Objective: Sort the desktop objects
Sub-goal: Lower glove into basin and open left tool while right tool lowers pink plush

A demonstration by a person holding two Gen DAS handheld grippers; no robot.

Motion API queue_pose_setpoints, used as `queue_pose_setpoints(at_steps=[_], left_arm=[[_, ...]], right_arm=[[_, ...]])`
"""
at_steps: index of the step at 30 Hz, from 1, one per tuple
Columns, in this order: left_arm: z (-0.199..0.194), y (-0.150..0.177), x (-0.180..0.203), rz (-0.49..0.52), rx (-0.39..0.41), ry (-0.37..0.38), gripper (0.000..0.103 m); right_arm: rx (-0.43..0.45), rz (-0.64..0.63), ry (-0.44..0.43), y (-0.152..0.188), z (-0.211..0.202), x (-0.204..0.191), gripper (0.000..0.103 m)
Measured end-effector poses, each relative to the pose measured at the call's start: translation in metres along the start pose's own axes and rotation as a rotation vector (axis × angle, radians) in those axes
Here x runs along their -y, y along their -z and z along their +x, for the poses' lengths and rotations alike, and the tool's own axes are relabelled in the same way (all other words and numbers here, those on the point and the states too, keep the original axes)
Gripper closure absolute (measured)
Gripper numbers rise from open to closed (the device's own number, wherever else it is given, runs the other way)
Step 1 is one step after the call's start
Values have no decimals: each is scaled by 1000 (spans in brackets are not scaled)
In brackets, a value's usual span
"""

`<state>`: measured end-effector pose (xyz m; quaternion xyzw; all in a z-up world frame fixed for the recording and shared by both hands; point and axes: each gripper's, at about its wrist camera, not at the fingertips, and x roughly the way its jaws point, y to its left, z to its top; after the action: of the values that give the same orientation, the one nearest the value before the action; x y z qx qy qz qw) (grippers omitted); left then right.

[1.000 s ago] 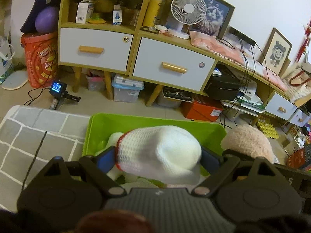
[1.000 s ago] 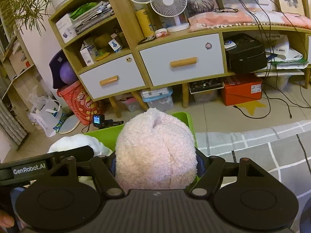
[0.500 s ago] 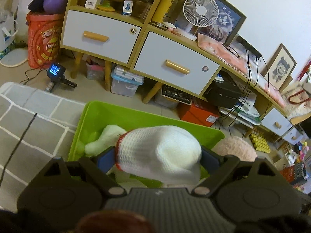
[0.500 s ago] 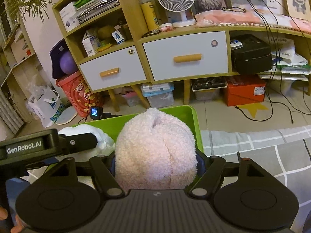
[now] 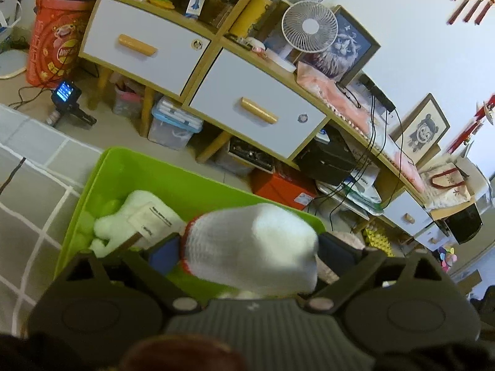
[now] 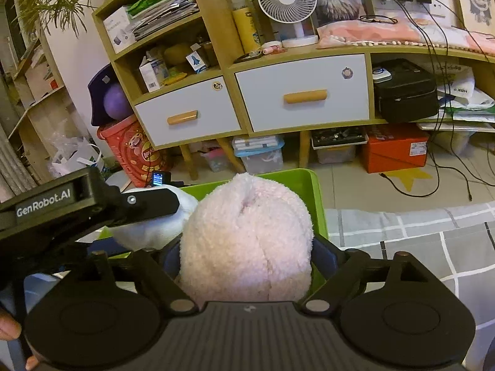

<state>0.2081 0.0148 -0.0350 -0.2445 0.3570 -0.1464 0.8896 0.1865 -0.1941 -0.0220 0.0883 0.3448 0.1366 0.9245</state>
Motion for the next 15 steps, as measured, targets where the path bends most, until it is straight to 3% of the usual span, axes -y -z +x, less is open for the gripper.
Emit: queue_pose_setpoints(at_steps=[5,15], left_arm=[[-7,0,6,11,34,46,1],[-16,2,17,52,17,23,1]], right_arm=[[25,-1,-13,-1,-8,-1,13],[48,7,-25,-4,-22,-1,13]])
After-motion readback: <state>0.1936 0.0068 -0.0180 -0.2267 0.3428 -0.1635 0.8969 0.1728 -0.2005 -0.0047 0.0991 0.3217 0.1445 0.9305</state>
